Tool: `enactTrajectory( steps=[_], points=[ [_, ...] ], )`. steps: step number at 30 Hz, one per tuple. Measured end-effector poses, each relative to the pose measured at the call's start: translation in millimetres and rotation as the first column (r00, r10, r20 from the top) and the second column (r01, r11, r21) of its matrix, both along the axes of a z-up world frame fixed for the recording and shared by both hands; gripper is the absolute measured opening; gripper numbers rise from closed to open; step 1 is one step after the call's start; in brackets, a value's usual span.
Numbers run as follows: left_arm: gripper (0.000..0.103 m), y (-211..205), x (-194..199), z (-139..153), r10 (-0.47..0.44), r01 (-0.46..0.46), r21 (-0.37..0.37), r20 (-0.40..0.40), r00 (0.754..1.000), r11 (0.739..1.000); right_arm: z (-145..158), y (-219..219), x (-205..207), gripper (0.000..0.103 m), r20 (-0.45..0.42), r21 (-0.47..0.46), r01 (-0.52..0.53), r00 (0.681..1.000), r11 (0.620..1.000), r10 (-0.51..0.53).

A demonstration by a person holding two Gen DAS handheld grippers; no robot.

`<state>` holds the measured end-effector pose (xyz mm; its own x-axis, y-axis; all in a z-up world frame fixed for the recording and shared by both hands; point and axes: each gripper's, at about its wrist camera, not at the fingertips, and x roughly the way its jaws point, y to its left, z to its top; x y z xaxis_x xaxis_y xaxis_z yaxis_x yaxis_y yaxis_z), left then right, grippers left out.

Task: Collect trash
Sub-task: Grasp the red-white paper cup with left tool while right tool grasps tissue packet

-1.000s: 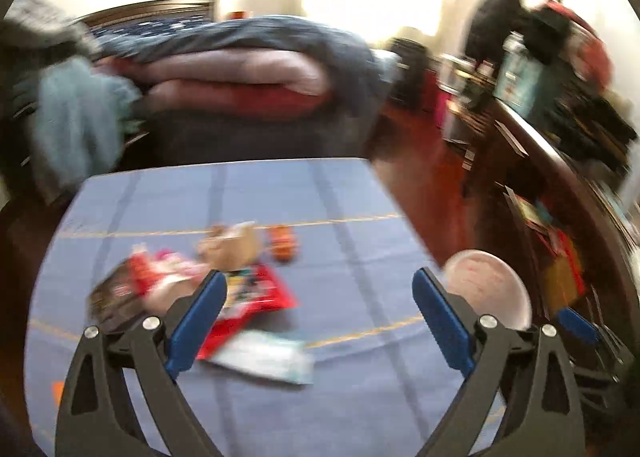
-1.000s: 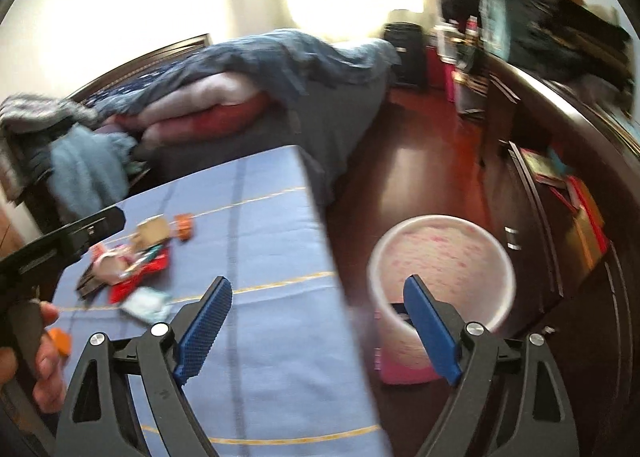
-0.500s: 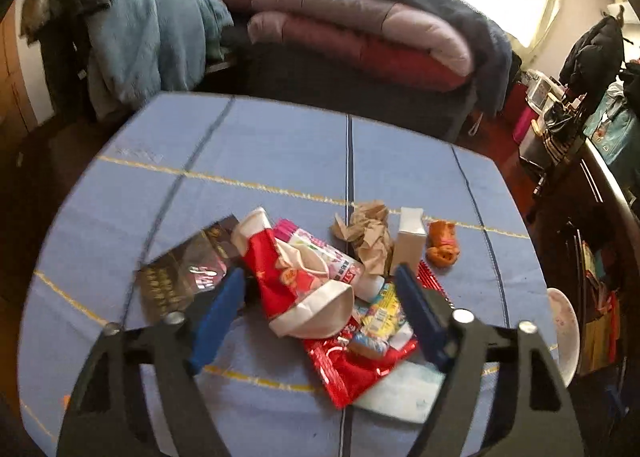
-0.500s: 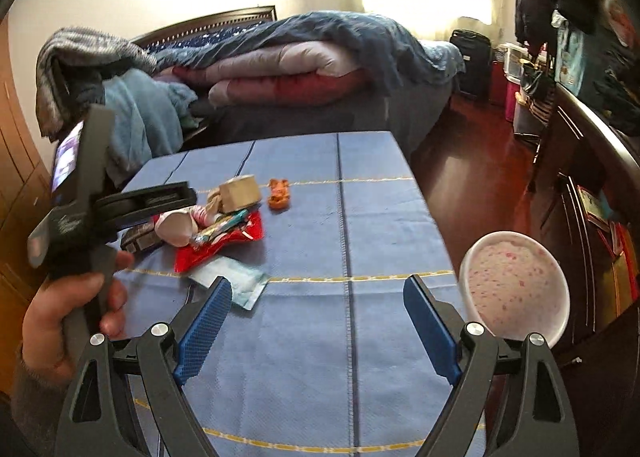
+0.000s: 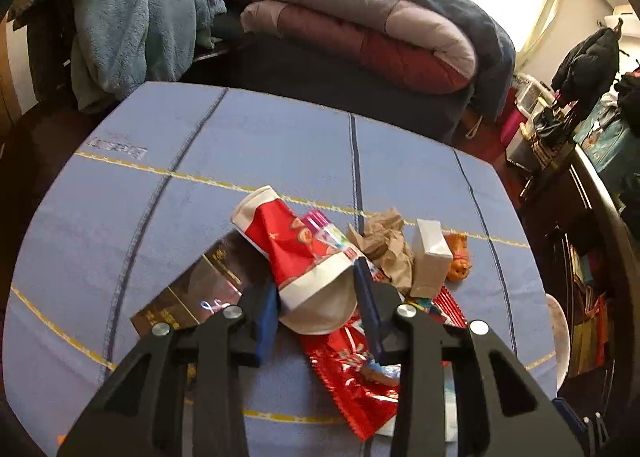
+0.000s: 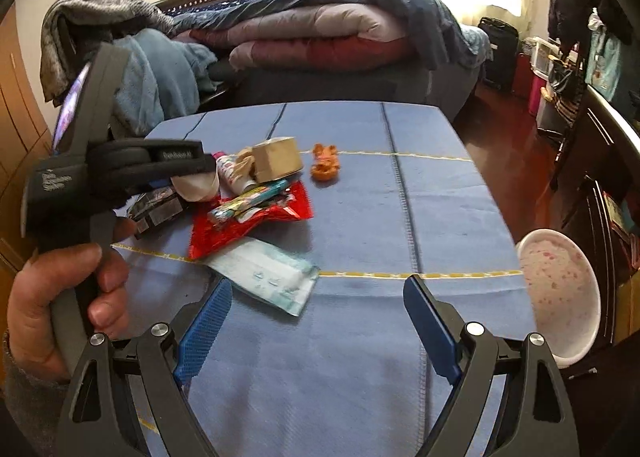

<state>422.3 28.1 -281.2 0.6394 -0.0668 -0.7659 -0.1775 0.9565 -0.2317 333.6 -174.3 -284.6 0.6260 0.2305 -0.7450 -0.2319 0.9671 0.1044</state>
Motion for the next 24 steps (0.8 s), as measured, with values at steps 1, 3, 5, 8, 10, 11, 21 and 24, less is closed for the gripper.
enactTrajectory(
  steps=[1,3,5,8,10,11,21,24],
  points=[
    [0.036,3,-3,3,0.001,-0.001,-0.004,0.011,1.0,1.0,-1,3,1,0.087,-0.005,0.002,-0.005,1.0,1.0,0.005],
    [0.036,10,-10,10,0.008,-0.007,-0.018,0.034,0.999,1.0,-3,7,3,0.087,-0.013,0.005,-0.012,1.0,1.0,0.012],
    [0.036,16,-16,16,0.02,-0.019,-0.018,0.052,0.998,1.0,-6,13,5,0.087,-0.02,0.004,-0.019,1.0,1.0,0.019],
    [0.036,25,-29,27,0.044,-0.044,-0.006,0.089,0.995,0.999,-10,23,8,0.087,-0.031,0.006,-0.047,0.998,0.999,0.048],
    [0.036,32,-37,34,0.056,-0.055,-0.012,0.107,0.993,0.998,-15,30,10,0.087,-0.04,-0.004,-0.064,0.997,0.998,0.064],
    [0.036,35,-41,36,0.059,-0.058,-0.018,0.113,0.992,0.998,-19,33,13,0.087,-0.045,-0.013,-0.076,0.996,0.997,0.075],
    [0.036,48,-60,53,0.036,-0.033,-0.023,0.152,0.988,0.999,-43,44,38,0.093,-0.082,-0.072,-0.173,0.983,0.982,0.167],
    [0.036,47,-61,54,0.029,-0.025,-0.022,0.158,0.987,0.999,-44,47,41,0.093,-0.078,-0.084,-0.186,0.981,0.979,0.18]
  ],
)
